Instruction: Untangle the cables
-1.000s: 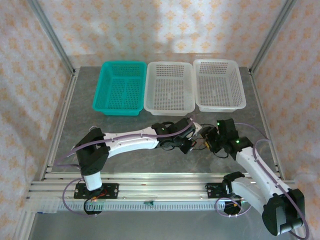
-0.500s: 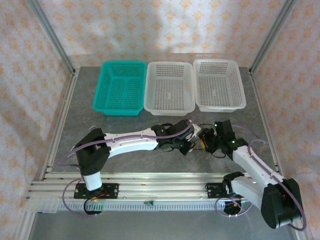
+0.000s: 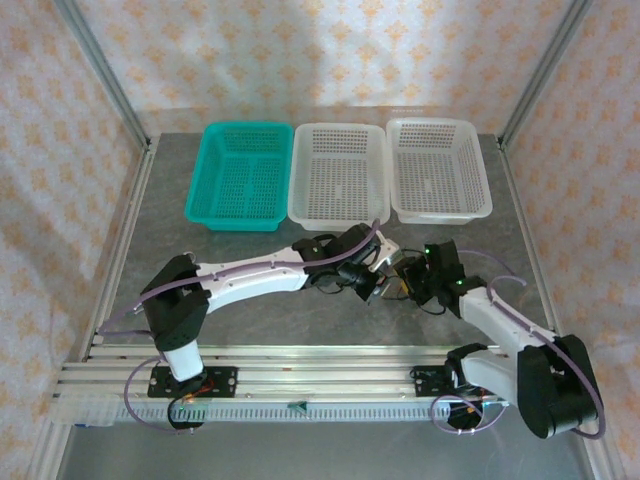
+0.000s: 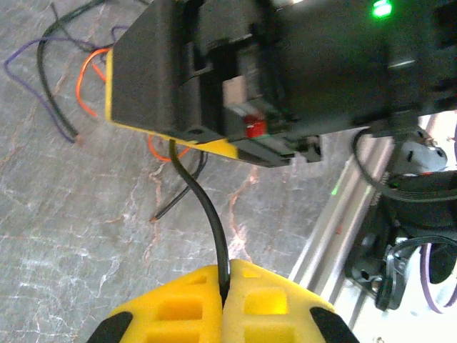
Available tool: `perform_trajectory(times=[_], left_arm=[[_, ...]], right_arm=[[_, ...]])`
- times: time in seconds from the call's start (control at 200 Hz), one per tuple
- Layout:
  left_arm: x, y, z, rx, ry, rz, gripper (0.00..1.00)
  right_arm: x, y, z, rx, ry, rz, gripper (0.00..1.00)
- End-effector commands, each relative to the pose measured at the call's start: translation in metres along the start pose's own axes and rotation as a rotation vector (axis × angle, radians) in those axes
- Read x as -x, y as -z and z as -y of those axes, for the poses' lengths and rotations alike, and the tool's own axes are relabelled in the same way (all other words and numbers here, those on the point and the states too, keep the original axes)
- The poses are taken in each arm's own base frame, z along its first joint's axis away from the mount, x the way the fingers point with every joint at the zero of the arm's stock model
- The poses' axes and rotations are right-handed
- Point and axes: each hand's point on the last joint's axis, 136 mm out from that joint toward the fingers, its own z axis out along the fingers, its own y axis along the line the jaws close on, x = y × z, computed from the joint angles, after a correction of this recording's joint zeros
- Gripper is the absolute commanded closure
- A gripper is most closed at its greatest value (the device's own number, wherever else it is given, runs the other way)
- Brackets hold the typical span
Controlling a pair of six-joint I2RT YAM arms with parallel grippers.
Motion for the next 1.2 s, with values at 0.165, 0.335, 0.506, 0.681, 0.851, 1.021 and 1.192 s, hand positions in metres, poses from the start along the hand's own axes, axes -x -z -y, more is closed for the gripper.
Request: perform_trajectory(times=[0.165,0.335,0.506,0.681,0.851,1.021,1.192], left_arm=[[0.03,0.042,0.033,-0.12,-0.025,0.058,1.0],[0.039,0.055,0.032,-0.106,-0.051,0.076,1.0],[0.051,0.075,0.027,-0.074,-0.076,0.103,1.0],[0.066,0.097,0.02,-0.028,-0.101,0.147,1.0],[0.08,0.116,0.015,0.001,-0.108,0.194,1.0],[0.095,0.138,0.02,0.001,-0.121,0.265,1.0],[0.109,0.159,0.018,0.027,-0.12,0.332,1.0]], right_arm=[[0.021,-0.004,0.008,-0.022,-0.015,0.085,0.58],[0.03,-0.003,0.012,-0.049,-0.004,0.108,0.59],[0.038,-0.001,0.017,-0.083,0.008,0.135,0.6],[0.045,0.001,0.018,-0.095,0.017,0.162,0.6],[0.047,0.003,0.02,-0.106,0.02,0.17,0.6],[0.048,0.004,0.021,-0.106,0.02,0.183,0.6],[0.047,0.003,0.024,-0.113,0.018,0.176,0.6]])
